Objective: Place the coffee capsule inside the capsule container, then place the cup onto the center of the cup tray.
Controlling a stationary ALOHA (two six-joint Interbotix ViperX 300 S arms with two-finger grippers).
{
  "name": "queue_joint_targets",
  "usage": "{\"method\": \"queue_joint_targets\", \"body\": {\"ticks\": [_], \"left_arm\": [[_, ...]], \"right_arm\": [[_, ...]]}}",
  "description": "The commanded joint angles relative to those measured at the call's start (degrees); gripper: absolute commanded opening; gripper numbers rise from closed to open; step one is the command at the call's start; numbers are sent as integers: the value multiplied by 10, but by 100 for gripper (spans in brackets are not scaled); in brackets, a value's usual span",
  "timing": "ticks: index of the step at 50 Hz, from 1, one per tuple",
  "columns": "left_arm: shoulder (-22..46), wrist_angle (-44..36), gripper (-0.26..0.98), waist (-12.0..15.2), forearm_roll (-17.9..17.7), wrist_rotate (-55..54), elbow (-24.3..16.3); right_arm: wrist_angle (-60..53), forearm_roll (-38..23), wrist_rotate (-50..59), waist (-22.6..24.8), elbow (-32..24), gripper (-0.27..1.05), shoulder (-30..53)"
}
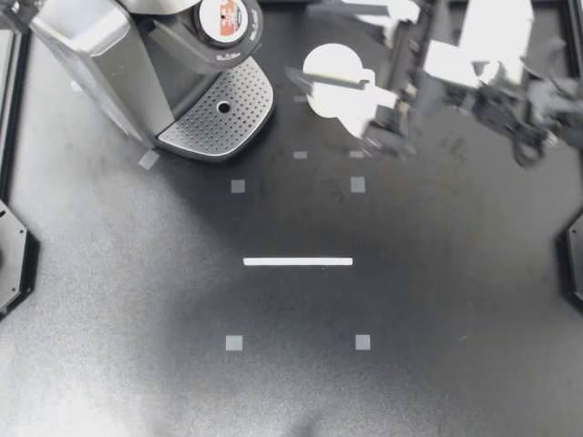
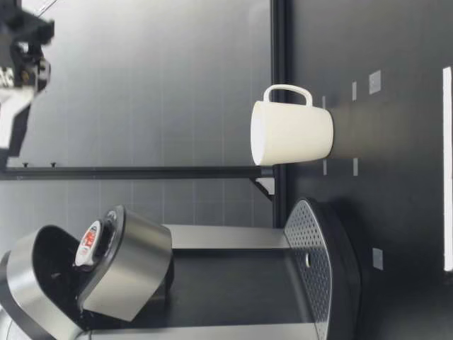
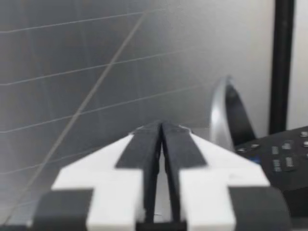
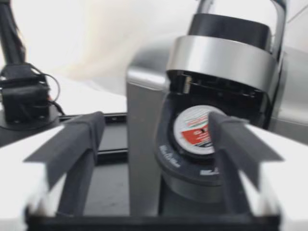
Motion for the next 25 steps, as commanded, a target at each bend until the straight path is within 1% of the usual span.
{"method": "queue_joint_targets", "body": {"ticks": [1,6,12,25], "left_arm": [[4,-1,13,20,6,-2,-5],[11,-29,13,39,6,-11,-2],[25,-54,13,59,6,-34,0],[52,-100,13,62,6,-52,-9]], "right_arm": [[-13,2,4,8,2,70,-20],[-18,1,10,8,14,66,-26],[-27,1,11,8,26,64,-36],[-35,1,12,8,41,64,-57]]}}
